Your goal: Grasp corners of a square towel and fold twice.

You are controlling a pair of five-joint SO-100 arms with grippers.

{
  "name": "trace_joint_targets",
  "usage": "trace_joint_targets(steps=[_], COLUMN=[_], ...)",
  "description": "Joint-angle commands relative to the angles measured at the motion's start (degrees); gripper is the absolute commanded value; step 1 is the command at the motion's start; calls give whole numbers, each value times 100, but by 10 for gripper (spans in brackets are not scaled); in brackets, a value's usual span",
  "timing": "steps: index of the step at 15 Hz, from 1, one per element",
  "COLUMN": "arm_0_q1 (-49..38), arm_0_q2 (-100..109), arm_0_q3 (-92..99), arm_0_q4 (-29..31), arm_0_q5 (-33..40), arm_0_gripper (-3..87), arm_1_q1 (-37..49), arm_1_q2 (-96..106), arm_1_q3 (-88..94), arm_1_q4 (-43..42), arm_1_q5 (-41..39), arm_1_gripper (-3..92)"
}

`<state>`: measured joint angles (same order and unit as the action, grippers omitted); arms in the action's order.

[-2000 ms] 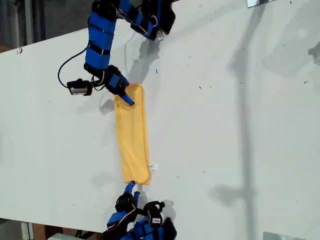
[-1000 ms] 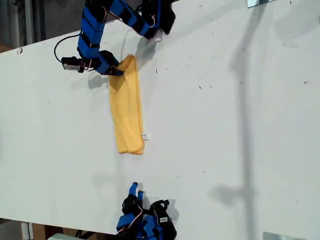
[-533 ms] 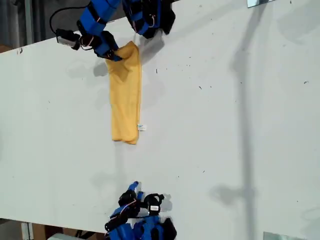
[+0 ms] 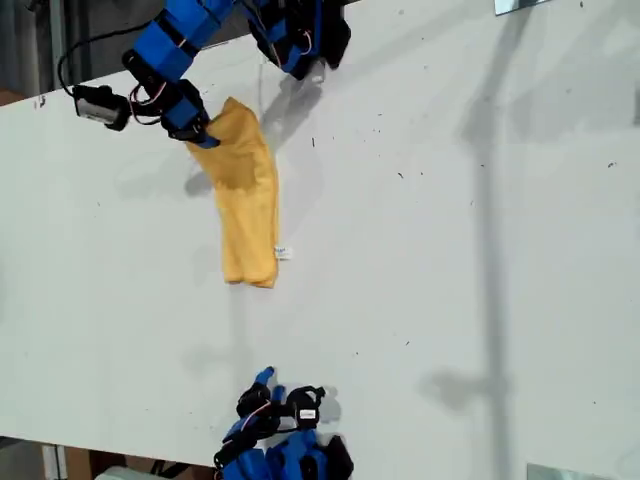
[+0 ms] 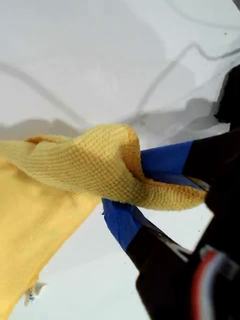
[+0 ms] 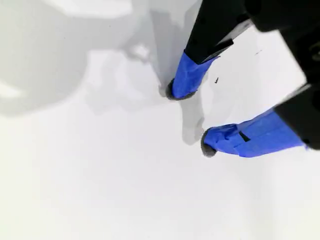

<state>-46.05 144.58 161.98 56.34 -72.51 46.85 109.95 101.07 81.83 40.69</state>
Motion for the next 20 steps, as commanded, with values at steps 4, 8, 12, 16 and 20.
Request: trace_joint_targets(steps=[4, 8, 12, 16, 20], arm_0_q1=[-105, -211, -290, -281, -281], arm_0_q2=[1151, 2382, 3551, 4729, 4755], arm_0_q3=[360, 747, 1011, 1266, 1274], arm_0_q4=[308, 782, 1362, 1784, 1793], arm_0_q5=[-70, -9, 9, 158, 185], arm_0_gripper=[180, 180, 181, 175, 173], arm_1_q1=[-1318, -1925, -2514, -2962, -2760], arm_1_q2=[-2461, -3656, -4579, -5906, -5836], arm_1_q3=[-3586, -4799, -4825, -5405, -5212], arm_1_q4=[26, -861, -2391, -3103, -3340], arm_1_q5=[-229, -545, -606, -527, -369], arm_1_gripper=[-1, -1, -1, -1, 128])
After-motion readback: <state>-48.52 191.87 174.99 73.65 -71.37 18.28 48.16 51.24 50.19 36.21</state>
